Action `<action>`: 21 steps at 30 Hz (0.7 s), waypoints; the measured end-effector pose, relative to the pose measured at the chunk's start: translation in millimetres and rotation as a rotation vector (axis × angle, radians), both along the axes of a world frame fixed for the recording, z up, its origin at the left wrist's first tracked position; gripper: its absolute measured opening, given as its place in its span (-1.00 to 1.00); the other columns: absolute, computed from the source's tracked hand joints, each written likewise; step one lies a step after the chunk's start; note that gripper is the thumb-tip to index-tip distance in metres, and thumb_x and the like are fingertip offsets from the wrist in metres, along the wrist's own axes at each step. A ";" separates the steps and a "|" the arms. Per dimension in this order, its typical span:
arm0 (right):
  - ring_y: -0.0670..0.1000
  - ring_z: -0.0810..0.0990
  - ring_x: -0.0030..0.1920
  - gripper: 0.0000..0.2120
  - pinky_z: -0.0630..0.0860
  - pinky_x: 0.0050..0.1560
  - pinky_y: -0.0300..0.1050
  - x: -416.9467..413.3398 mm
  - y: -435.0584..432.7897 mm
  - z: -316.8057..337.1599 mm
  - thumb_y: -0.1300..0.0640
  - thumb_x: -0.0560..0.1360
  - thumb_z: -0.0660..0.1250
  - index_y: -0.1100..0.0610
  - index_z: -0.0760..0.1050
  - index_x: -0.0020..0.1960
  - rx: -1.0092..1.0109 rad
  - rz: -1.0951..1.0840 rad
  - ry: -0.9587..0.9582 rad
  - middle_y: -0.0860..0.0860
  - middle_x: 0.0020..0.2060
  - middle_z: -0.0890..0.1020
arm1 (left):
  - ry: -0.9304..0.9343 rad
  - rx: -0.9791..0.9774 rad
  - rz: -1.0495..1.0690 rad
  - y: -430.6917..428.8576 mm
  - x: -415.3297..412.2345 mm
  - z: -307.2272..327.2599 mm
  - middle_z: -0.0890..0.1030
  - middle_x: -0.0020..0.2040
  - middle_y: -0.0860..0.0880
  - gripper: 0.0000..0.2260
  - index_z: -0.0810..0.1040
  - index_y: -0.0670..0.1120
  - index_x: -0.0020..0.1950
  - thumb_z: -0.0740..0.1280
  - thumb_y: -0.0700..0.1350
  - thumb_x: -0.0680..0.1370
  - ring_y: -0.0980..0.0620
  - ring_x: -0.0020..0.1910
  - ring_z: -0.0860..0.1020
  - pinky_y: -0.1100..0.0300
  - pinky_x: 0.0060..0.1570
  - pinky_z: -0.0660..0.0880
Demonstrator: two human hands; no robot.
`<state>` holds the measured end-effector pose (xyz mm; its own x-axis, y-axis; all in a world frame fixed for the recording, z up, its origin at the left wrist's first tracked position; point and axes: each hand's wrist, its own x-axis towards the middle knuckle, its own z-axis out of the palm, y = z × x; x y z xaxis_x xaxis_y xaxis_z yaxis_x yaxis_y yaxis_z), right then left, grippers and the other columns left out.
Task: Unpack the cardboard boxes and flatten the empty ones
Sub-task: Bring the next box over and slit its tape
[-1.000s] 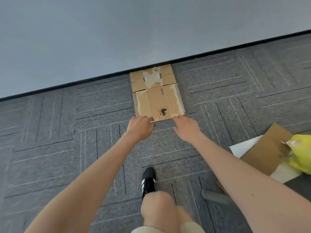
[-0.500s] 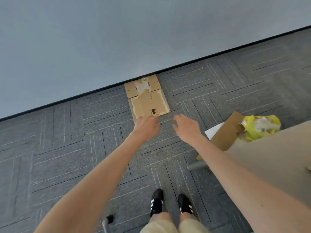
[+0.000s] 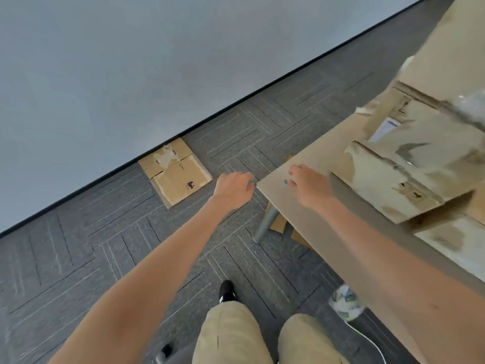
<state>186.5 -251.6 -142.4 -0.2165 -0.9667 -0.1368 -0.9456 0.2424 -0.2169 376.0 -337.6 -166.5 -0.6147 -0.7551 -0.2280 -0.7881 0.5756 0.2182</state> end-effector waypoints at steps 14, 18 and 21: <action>0.13 0.56 0.05 -0.74 0.41 -0.11 -0.06 -142.2 260.8 81.9 0.03 0.62 0.15 0.13 0.43 0.23 -0.162 -0.361 0.054 0.04 0.13 0.54 | 0.103 -0.060 -0.252 188.6 -182.2 86.4 0.54 0.31 -0.06 -0.65 0.40 0.03 0.45 0.10 0.01 0.67 -0.11 0.24 0.52 -0.02 0.24 0.33; 0.14 0.56 0.06 -0.72 0.43 -0.08 -0.04 -178.9 310.4 97.3 0.04 0.63 0.15 0.13 0.43 0.27 -0.194 -0.501 0.071 0.03 0.15 0.53 | 0.122 -0.111 -0.346 220.4 -227.5 105.5 0.52 0.33 -0.05 -0.64 0.38 0.02 0.46 0.09 0.05 0.68 -0.10 0.28 0.50 0.00 0.26 0.32; 0.12 0.56 0.07 -0.73 0.39 -0.14 -0.08 -204.4 339.5 101.4 0.03 0.63 0.14 0.12 0.42 0.26 -0.210 -0.605 0.074 0.03 0.16 0.53 | 0.126 -0.136 -0.407 239.9 -260.8 115.5 0.51 0.35 -0.05 -0.65 0.38 0.02 0.46 0.09 0.04 0.69 -0.09 0.29 0.48 0.01 0.27 0.33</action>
